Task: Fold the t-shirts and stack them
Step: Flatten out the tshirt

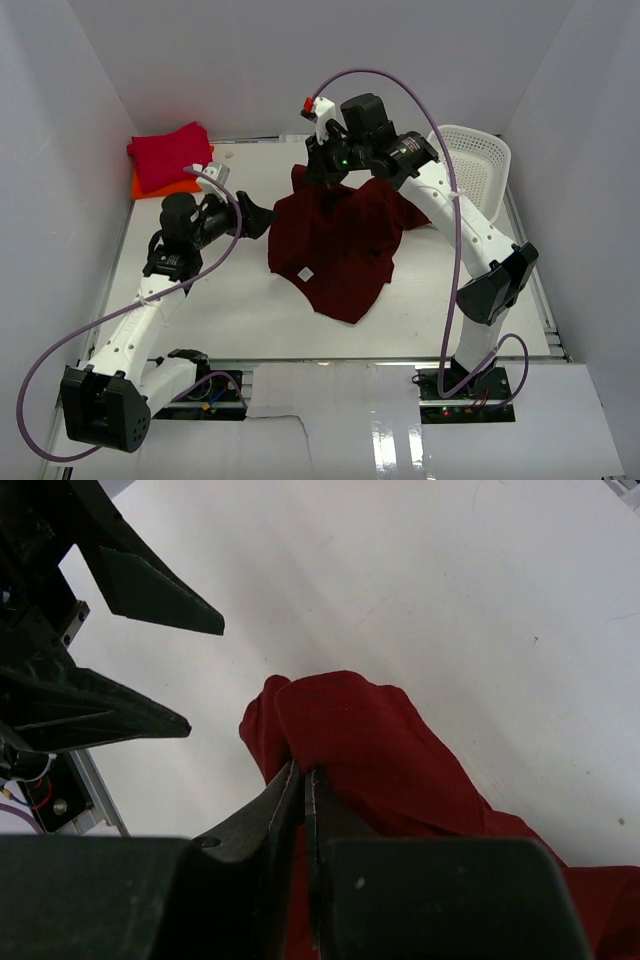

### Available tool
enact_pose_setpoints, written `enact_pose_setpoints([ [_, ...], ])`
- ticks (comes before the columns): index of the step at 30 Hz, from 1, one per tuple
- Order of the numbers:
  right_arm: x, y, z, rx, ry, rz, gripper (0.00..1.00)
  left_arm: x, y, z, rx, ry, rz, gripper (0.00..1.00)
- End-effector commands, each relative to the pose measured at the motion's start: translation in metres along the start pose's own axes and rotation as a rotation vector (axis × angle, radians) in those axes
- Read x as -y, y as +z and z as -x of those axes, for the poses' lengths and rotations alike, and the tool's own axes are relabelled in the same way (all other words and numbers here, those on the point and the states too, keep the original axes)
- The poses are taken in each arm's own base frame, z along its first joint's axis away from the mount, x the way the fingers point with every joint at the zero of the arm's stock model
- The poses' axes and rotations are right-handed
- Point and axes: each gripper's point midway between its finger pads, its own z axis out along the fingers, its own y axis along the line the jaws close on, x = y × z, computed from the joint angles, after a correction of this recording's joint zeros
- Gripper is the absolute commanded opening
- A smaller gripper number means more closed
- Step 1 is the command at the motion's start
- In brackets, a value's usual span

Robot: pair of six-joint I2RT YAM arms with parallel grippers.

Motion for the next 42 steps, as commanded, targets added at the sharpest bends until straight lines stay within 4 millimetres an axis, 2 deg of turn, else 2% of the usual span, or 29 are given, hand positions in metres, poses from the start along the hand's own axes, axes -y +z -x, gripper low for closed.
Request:
enact_pose_setpoints([
  [1, -0.010, -0.020, 0.024, 0.086, -0.043, 0.013, 0.11, 0.035, -0.004, 0.016, 0.061, 0.058, -0.197, 0.87],
  [5, -0.011, -0.021, 0.023, 0.085, -0.044, 0.019, 0.11, 0.056, -0.005, 0.006, 0.009, 0.059, -0.346, 0.82],
  [7, -0.013, -0.022, 0.023, 0.086, -0.043, 0.026, 0.11, 0.055, 0.000, 0.001, -0.015, 0.048, -0.360, 0.79],
  [13, -0.020, -0.026, 0.023, 0.087, -0.037, 0.055, 0.11, 0.047, 0.011, -0.006, -0.048, 0.048, -0.364, 0.82],
  [22, -0.024, -0.041, 0.015, 0.080, -0.041, 0.047, 0.11, 0.033, 0.017, -0.003, -0.006, 0.125, -0.299, 0.87],
  [26, -0.030, -0.048, 0.008, 0.077, -0.041, 0.063, 0.11, 0.036, 0.015, -0.002, 0.015, 0.140, -0.319, 0.88],
  [30, -0.035, -0.052, 0.006, 0.084, -0.042, 0.075, 0.11, 0.039, 0.021, -0.007, -0.011, 0.114, -0.364, 0.85],
  [31, -0.035, -0.053, 0.006, 0.085, -0.042, 0.078, 0.11, 0.041, 0.024, -0.004, -0.006, 0.113, -0.380, 0.81],
  [33, -0.034, -0.054, 0.006, 0.088, -0.044, 0.073, 0.11, 0.041, 0.031, -0.013, -0.055, 0.063, -0.424, 0.74],
  [35, -0.034, -0.053, 0.005, 0.086, -0.043, 0.073, 0.11, 0.048, 0.036, -0.011, -0.071, 0.046, -0.483, 0.70],
  [37, -0.034, -0.052, 0.005, 0.083, -0.042, 0.073, 0.11, 0.055, 0.038, -0.018, -0.109, 0.009, -0.559, 0.68],
  [38, -0.031, -0.048, 0.004, 0.079, -0.040, 0.067, 0.11, 0.061, 0.036, -0.020, -0.127, -0.001, -0.614, 0.57],
  [39, -0.031, -0.047, 0.003, 0.074, -0.038, 0.066, 0.11, 0.062, 0.036, -0.020, -0.127, 0.000, -0.616, 0.56],
  [40, -0.030, -0.047, 0.003, 0.075, -0.039, 0.063, 0.11, 0.061, 0.036, -0.021, -0.126, 0.000, -0.612, 0.44],
  [42, -0.028, -0.045, 0.003, 0.072, -0.037, 0.055, 0.11, 0.064, 0.033, -0.019, -0.116, 0.013, -0.615, 0.31],
])
